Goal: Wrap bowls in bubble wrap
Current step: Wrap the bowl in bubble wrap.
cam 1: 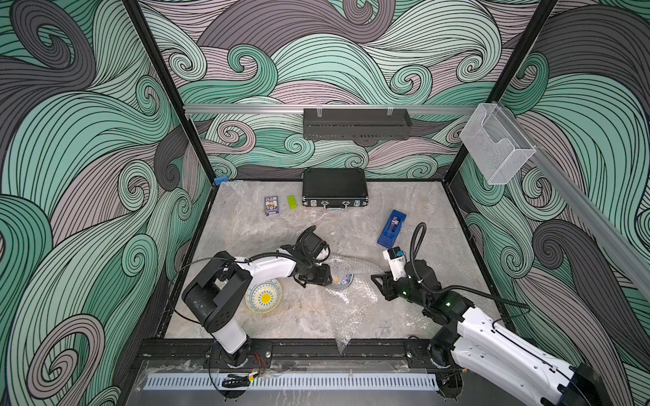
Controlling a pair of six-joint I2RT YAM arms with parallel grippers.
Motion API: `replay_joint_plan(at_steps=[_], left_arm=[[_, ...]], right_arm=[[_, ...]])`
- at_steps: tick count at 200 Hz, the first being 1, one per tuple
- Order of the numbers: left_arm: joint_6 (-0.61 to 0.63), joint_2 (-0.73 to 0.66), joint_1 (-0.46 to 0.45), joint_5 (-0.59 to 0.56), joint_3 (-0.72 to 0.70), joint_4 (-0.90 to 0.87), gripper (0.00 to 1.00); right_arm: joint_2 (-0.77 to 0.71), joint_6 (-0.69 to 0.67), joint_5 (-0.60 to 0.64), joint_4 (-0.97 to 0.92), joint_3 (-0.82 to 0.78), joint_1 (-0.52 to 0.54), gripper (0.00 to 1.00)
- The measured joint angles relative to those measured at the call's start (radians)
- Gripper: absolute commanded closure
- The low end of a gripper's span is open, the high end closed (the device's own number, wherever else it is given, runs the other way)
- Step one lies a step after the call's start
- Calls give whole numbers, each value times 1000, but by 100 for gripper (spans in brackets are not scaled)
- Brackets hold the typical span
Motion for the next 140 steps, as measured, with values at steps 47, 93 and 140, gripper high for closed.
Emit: replay_joint_plan(at_steps=[47, 93, 140], left_arm=[[0, 6, 0, 0, 6, 0, 60], [1, 6, 0, 0, 6, -1, 61], [3, 6, 0, 0, 6, 0, 62]], right_arm=[[99, -26, -29, 60, 64, 0, 78], [319, -36, -97, 164, 178, 18, 77], [568, -37, -131, 250, 296, 84, 79]])
